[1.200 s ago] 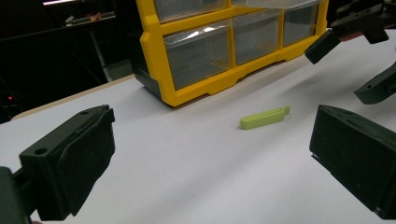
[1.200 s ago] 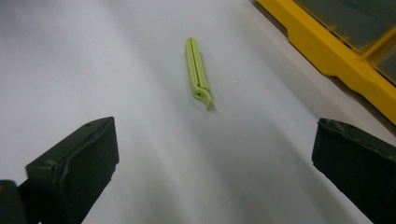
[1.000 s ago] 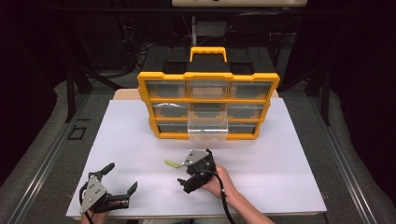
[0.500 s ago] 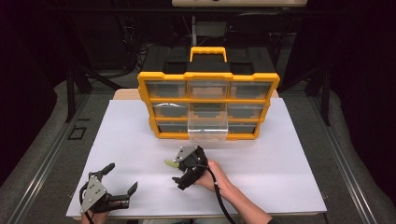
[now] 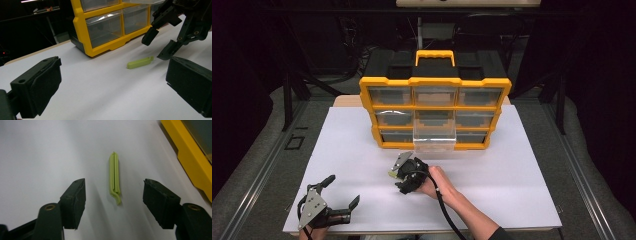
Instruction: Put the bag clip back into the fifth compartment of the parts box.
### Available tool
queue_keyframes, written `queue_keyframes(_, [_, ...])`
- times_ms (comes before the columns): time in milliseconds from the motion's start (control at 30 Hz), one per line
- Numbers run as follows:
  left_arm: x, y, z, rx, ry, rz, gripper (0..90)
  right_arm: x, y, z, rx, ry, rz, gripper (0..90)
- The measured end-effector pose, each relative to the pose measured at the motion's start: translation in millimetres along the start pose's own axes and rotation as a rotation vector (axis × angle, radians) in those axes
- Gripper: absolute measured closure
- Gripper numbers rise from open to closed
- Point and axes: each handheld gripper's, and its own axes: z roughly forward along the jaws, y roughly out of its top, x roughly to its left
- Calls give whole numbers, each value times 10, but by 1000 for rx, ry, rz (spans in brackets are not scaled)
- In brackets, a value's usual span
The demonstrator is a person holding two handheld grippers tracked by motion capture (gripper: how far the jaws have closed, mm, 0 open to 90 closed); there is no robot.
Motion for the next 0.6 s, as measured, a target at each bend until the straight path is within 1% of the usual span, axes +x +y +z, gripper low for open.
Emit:
queue_keyframes(33, [0,0,0,0,0,-1,2,-3,37,19,18,1,-3,437])
queue_keyframes(67, [0,0,0,0,-1,0,2,-6,55,30,29,3,-4,467])
queue_keyframes(167, [0,0,0,1,-2,0,2,-14,99,71,63,9,-4,529])
queue_keyframes(200, [0,0,0,1,-2,0,2,-14,99,71,63,9,-4,529])
queue_keyframes(233, [0,-1,-1,-1,0,-3,2,-24,122,99,83,16,2,576])
queue_keyframes(300, [2,-1,-2,0,-1,-1,2,-33,129,117,91,20,0,587])
queue_keyframes(333, [2,-1,-2,1,-1,0,2,-36,137,132,102,25,1,609])
queue_keyframes(367, [1,-1,-1,1,-2,0,2,-41,154,162,126,38,8,634])
queue_keyframes(433, [0,-1,-1,1,-2,-1,2,-46,160,177,131,41,5,641])
queue_keyframes(500, [2,-1,0,1,-2,-1,2,-54,182,208,153,51,8,663])
queue_keyframes(533, [2,-1,0,1,-2,-1,2,-54,182,208,153,51,8,663])
queue_keyframes(567, [2,-1,1,2,-3,-1,2,-63,194,224,165,55,4,683])
queue_keyframes(600, [2,-1,1,2,-3,-1,2,-65,200,232,171,57,12,690])
